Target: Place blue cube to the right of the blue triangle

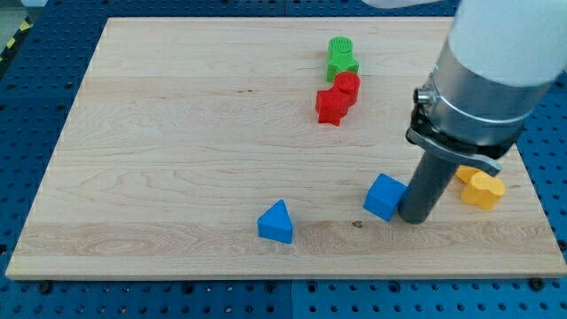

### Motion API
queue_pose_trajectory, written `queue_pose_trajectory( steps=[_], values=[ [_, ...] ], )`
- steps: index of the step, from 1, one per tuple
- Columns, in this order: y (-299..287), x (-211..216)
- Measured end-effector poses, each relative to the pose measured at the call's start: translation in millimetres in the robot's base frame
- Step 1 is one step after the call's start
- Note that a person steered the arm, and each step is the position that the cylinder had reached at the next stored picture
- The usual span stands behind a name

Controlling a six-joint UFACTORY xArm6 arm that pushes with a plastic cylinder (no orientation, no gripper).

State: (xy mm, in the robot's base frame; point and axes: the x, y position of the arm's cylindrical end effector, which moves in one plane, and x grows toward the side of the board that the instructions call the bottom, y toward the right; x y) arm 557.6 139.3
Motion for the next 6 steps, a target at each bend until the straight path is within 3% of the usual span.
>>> queue_pose_trajectory(
  steps=[1, 2, 3, 6],
  values=[
    [17, -10],
    [0, -57],
    [-48, -67],
    [-17, -23]
  ],
)
